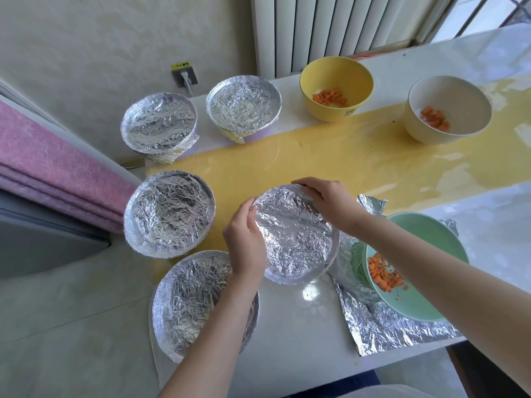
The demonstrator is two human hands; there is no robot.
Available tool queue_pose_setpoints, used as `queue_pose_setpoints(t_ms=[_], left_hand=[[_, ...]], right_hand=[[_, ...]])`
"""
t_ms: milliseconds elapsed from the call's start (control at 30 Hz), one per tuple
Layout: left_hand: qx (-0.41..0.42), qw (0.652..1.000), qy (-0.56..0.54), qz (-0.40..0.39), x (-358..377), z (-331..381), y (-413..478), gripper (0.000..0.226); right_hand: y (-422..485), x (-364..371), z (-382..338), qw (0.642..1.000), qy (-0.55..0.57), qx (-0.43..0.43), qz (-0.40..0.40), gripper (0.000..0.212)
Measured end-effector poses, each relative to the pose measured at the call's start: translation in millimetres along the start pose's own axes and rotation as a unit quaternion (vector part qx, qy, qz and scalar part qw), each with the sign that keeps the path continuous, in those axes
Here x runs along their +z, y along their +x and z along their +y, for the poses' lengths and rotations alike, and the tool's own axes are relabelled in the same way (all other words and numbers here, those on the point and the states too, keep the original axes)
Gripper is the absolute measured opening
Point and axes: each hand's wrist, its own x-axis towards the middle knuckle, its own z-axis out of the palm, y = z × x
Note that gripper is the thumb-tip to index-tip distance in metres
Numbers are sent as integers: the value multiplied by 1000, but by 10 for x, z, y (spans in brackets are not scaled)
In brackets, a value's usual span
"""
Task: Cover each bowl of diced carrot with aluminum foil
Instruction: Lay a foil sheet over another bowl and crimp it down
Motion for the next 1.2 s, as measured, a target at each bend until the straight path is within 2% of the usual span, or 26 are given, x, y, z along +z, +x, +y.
queue_pose_setpoints(t_ms=[100,233,333,467,633,767,900,1000,1200], left_hand=[[-24,999,0,-27,3,-24,19,29],[-59,992,46,-102,18,-58,50,36],[-36,987,77,-133,39,-39,40,38],[-3,989,76,-127,60,-34,47,33],[6,989,90,-120,54,-56,69,34],[16,989,95,-116,69,-59,57,37],[-4,990,86,-113,60,-40,42,26],[-6,989,78,-124,73,-33,29,13],[0,989,81,-126,77,-57,21,15]], right_hand=[[24,27,-4,1000,-26,-1,-14,27],[37,93,19,998,-68,-6,-15,27],[76,110,18,994,-105,-3,-31,27],[129,109,-55,989,-130,-11,-76,28],[203,132,-62,994,-79,-41,-67,30],[212,157,-46,991,-107,-55,-50,28],[212,152,-80,981,-164,-48,-87,25],[204,170,-133,984,-127,-81,-100,28],[271,186,-136,977,-161,-87,-114,18]])
